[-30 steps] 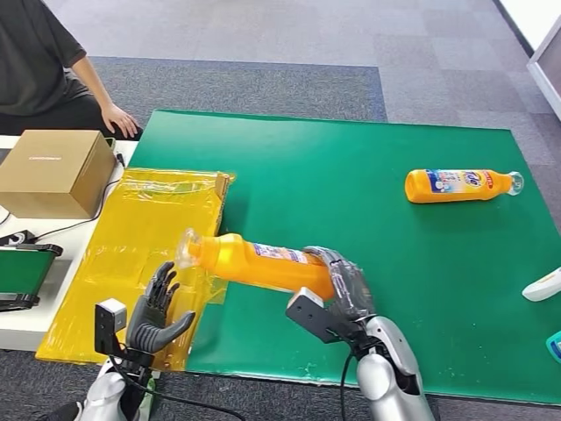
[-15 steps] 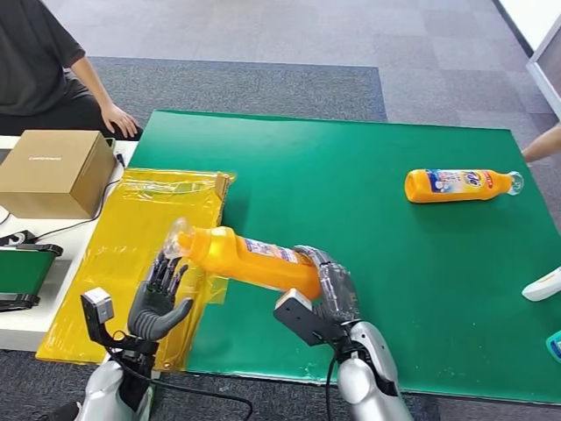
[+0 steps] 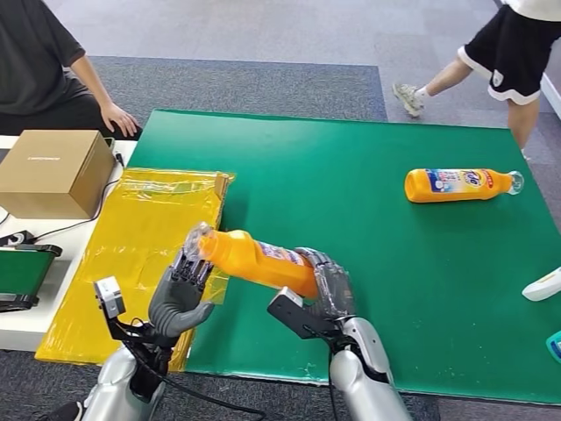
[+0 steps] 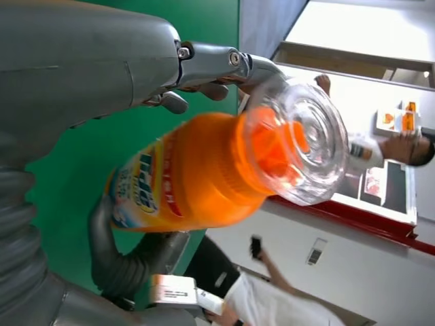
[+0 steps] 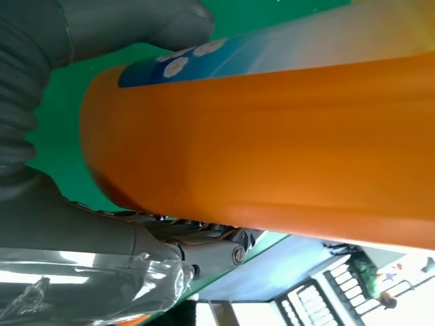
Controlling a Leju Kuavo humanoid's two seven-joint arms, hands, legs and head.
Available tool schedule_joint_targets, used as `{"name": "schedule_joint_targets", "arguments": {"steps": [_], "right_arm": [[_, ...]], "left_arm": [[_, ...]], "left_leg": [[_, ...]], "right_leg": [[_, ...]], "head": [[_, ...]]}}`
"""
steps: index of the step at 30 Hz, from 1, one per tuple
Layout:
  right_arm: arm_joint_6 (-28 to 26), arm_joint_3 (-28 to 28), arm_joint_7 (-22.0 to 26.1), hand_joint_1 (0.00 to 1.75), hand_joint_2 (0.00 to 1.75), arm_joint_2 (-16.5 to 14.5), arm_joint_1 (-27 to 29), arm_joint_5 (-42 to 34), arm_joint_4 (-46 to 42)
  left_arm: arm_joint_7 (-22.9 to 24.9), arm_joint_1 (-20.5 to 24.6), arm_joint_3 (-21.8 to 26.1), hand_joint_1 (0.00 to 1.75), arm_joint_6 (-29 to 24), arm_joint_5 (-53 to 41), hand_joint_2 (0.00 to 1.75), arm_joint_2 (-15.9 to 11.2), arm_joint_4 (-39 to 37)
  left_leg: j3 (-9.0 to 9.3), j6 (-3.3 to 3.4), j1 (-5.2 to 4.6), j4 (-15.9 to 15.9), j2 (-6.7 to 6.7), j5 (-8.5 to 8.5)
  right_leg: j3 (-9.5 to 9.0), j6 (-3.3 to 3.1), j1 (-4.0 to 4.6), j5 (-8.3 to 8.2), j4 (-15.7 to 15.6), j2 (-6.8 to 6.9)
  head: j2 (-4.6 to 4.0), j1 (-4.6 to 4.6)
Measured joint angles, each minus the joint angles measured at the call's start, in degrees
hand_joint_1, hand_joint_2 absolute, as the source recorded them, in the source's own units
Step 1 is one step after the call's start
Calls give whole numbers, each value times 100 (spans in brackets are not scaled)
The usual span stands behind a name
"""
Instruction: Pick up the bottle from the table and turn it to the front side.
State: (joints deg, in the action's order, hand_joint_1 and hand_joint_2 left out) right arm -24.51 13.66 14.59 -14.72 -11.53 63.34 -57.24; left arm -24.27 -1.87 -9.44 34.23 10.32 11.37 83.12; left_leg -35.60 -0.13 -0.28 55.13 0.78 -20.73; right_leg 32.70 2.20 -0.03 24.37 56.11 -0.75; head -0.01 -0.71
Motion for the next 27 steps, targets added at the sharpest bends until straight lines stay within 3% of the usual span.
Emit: {"name": "schedule_joint_targets", "arguments": {"steps": [21, 22, 23, 26, 27], "right_arm": [[-18, 1104, -30, 175, 175, 73, 148, 363, -454], [-20, 1121, -32, 175, 175, 76, 151, 365, -473], [-21, 1136, -34, 175, 175, 78, 153, 367, -486], [-21, 1160, -40, 175, 175, 85, 167, 371, -523], [-21, 1165, -47, 175, 175, 87, 177, 368, -539]], "left_arm": [[250, 52, 121, 3, -385, 332, 175, 50, -114], [250, 52, 124, 10, -385, 331, 175, 50, -125], [251, 52, 126, 42, -385, 323, 175, 50, -136], [207, 55, 126, 161, -422, 171, 175, 49, -166], [163, 60, 125, 173, -458, 67, 175, 48, -171]], "left_leg": [[-4, 0, 0, 0, -1, 0], [-4, 0, 0, 0, -1, 0], [-4, 0, 0, 0, -1, 0], [-4, 0, 0, 0, -1, 0], [-4, 0, 0, 0, -1, 0]], "right_leg": [[8, -2, -1, 1, 0, 0], [8, -2, -1, 1, 0, 0], [8, -2, -1, 1, 0, 0], [8, -2, -1, 1, 0, 0], [8, -2, -1, 1, 0, 0]], "head": [[1, -1], [0, -1], [0, -1], [0, 0], [0, -1]]}}
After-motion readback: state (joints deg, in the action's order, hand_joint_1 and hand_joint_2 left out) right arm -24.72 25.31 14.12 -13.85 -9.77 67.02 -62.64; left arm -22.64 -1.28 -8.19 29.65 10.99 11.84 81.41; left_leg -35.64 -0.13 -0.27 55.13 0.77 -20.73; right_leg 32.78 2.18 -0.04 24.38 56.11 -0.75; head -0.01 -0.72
